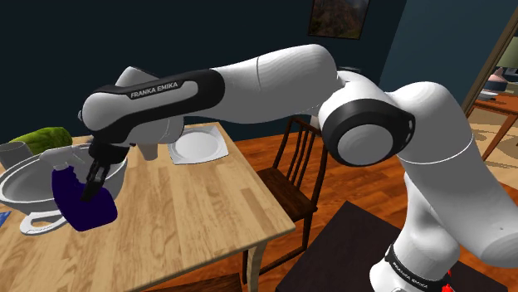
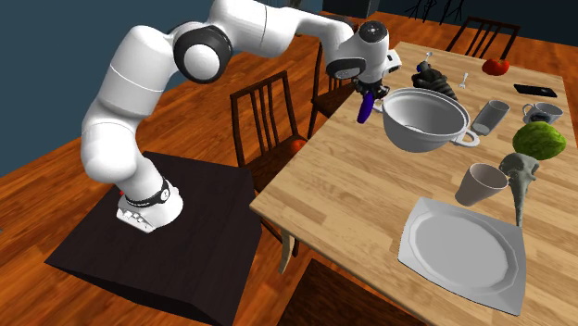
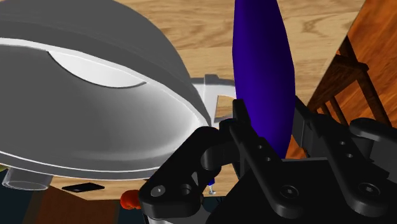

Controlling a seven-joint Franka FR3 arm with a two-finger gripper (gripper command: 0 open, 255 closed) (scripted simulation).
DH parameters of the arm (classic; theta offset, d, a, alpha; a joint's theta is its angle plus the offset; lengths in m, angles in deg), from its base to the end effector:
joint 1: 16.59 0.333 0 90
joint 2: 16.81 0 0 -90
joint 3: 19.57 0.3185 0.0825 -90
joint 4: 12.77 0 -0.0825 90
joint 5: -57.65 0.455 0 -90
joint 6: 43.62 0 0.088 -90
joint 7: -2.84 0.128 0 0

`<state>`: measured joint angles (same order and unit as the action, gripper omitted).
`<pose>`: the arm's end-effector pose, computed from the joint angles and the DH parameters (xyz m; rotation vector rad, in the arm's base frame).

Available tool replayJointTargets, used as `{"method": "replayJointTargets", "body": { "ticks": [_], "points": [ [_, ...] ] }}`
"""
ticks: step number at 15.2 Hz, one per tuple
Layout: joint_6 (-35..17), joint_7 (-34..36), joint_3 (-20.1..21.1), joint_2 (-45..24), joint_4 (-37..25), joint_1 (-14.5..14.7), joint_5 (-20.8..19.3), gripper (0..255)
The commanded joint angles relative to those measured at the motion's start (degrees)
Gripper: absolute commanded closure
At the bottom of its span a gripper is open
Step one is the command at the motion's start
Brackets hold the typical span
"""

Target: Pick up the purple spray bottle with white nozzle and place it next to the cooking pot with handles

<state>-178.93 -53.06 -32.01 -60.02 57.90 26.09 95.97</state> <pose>0.7069 0.4881 0.3260 -2.2604 -1.5518 -0.6562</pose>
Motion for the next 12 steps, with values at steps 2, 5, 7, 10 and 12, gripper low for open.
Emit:
{"method": "replayJointTargets", "body": {
  "ticks": [2,5,7,10,12],
  "points": [
    [-1.4,-1.0,0.4,-0.7,0.8,-0.1,0.6,255],
    [-2.9,-2.0,0.9,-1.7,1.4,-0.3,1.3,255],
    [-3.8,-2.6,1.3,-2.4,1.7,-0.4,1.8,255],
    [-5.1,-3.6,1.8,-3.5,2.0,-0.7,2.5,255],
    [-5.5,-3.9,2.0,-3.9,2.1,-0.7,2.7,255]
  ]
}}
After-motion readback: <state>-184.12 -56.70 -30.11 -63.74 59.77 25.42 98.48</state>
